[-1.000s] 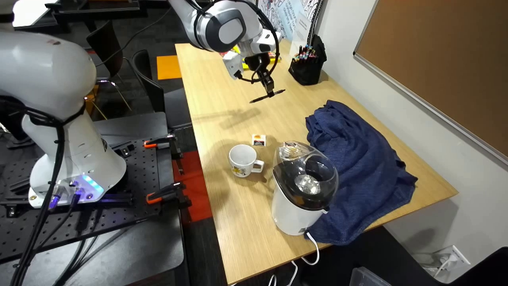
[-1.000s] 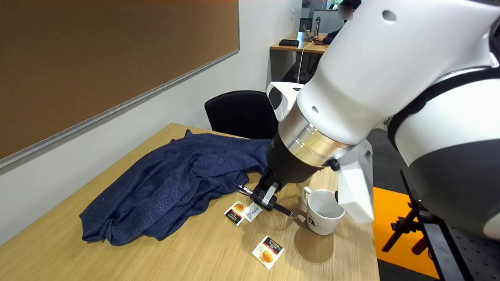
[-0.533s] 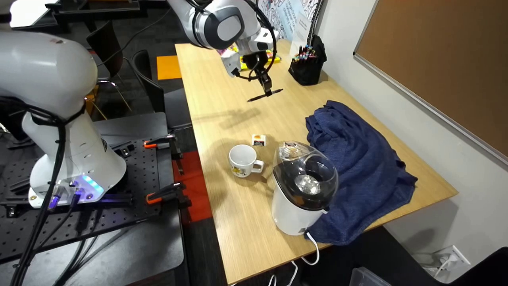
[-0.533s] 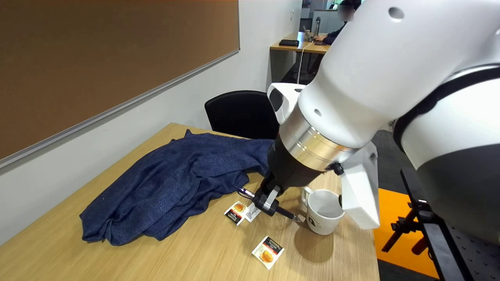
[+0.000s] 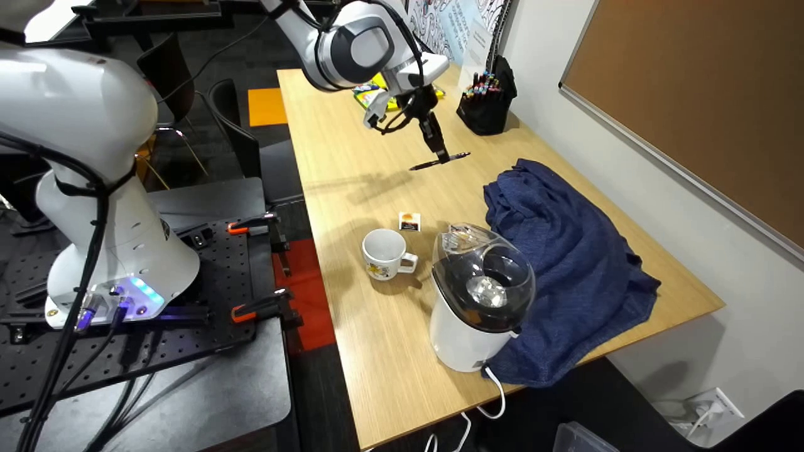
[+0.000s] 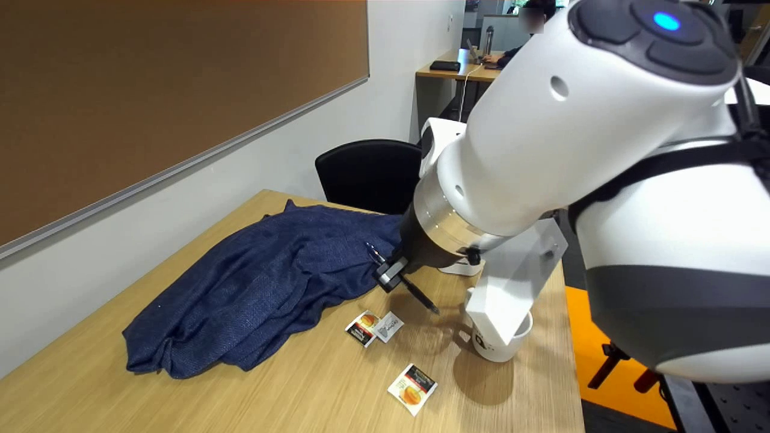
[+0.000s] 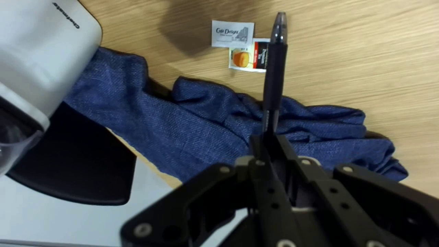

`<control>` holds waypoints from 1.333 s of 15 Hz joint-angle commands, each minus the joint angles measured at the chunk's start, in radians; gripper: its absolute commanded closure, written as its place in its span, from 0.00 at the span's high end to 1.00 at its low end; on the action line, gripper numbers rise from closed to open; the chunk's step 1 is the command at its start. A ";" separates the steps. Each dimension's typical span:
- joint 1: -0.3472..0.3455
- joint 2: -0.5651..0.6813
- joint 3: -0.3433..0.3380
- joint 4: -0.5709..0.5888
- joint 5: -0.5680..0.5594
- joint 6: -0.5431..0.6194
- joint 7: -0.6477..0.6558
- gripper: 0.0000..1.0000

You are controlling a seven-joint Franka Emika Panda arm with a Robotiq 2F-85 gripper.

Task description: Pick the pen from the table and place it in the white cup

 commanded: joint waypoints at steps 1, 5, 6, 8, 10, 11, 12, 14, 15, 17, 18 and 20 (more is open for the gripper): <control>0.090 0.158 -0.084 0.026 0.091 -0.032 0.098 0.03; 0.052 0.091 -0.041 0.010 0.142 -0.052 0.027 0.03; 0.030 0.037 -0.017 -0.001 0.138 -0.033 -0.012 0.03; 0.035 0.023 -0.020 -0.008 0.138 -0.040 -0.021 0.03; 0.030 -0.012 -0.018 -0.017 0.133 -0.048 -0.038 0.03; 0.032 -0.018 -0.022 -0.019 0.129 -0.060 -0.043 0.03; 0.028 -0.044 -0.020 -0.026 0.121 -0.064 -0.067 0.03; 0.038 -0.085 -0.037 -0.040 0.102 -0.071 -0.120 0.03; 0.044 -0.113 -0.049 -0.048 0.092 -0.071 -0.155 0.03; 0.044 -0.166 -0.070 -0.054 0.081 -0.093 -0.226 0.03; 0.048 -0.191 -0.085 -0.052 0.074 -0.114 -0.262 0.03; 0.047 -0.234 -0.112 -0.042 0.045 -0.157 -0.314 0.03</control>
